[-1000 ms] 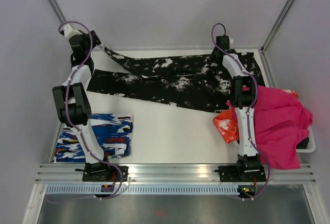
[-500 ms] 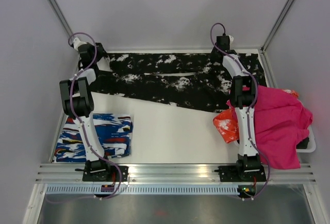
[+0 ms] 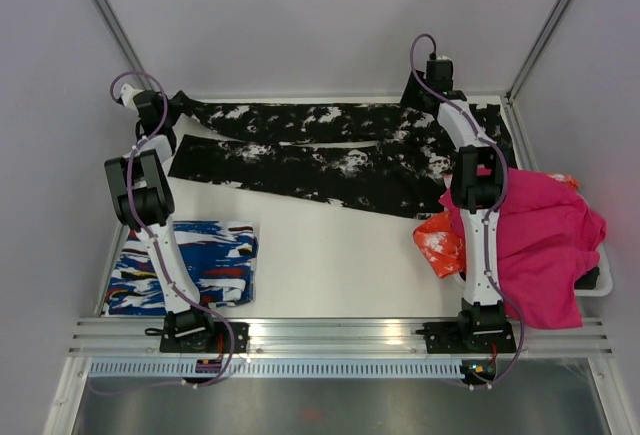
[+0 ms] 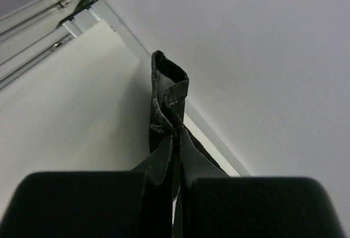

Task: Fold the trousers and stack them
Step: Flatten the trousers out

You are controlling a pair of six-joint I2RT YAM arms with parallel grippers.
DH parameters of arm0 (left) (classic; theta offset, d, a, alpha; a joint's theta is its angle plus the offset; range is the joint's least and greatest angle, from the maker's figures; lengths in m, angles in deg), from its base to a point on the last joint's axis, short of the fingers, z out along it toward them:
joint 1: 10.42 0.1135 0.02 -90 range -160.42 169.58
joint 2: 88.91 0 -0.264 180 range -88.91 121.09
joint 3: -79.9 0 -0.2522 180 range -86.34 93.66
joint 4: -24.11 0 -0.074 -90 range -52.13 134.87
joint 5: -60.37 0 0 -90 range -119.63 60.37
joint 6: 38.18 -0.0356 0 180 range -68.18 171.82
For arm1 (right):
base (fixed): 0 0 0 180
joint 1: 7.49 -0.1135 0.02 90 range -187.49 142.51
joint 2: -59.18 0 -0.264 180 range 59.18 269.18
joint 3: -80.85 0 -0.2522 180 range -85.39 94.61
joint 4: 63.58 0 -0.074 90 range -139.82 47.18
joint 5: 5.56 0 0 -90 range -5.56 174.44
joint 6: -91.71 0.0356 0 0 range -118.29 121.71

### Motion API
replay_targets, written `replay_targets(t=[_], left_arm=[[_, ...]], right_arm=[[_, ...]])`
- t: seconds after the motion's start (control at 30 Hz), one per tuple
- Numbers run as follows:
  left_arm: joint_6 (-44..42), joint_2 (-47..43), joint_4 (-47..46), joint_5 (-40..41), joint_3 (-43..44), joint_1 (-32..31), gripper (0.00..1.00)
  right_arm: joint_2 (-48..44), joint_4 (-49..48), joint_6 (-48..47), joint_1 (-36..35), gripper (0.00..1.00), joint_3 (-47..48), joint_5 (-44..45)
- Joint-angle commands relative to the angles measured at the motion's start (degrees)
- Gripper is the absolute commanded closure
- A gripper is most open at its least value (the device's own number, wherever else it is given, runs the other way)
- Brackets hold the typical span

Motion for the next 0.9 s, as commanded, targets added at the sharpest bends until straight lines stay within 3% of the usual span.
replay_targets(t=[0.0,0.1,0.13,0.17,0.2,0.27,0.37,0.5,0.67,0.73,0.87], left_arm=[[2.2,-2.2,-0.7,6.7,-1.5,0.4,0.97],[-0.3,-1.9,7.2,6.9,1.1,0.9,0.93],[-1.3,-1.9,9.7,7.0,3.0,0.9,0.87],[-2.3,-2.0,15.2,7.1,3.8,0.9,0.58],[-4.4,-2.4,17.3,7.7,4.5,0.9,0.47],[-6.7,-4.9,20.6,9.4,3.7,0.9,0.33],[-12.0,-8.6,22.3,11.9,0.3,0.8,0.29],[-21.0,-14.1,37.3,13.2,1.9,-0.3,0.29],[-30.0,-13.5,54.6,11.3,6.5,-5.9,0.29],[-30.6,-11.2,62.2,12.4,9.0,-7.2,0.29],[-28.5,-8.4,68.2,10.7,9.5,-8.0,0.29]], right_arm=[[-7.7,-0.6,-2.5,0.1,0.31,-3.3,1.8],[-9.1,0.2,-3.3,0.2,0.30,-6.2,2.3],[-9.3,0.6,-3.5,0.2,0.29,-6.7,2.3],[-9.5,1.5,-3.6,0.1,0.29,-6.7,2.4],[-9.6,2.2,-4.0,0.1,0.28,-6.6,2.4],[-9.9,4.3,-4.3,0.1,0.26,-6.4,2.6],[-11.4,7.4,-4.5,0.2,0.21,-6.4,4.6],[-14.9,11.1,-4.1,1.5,0.18,-7.7,6.6],[-19.7,12.0,-3.8,2.3,0.17,-12.1,9.8],[-20.6,12.6,-3.8,2.6,0.17,-13.3,10.3],[-22.8,13.5,-4.2,2.8,0.16,-15.3,10.9]])
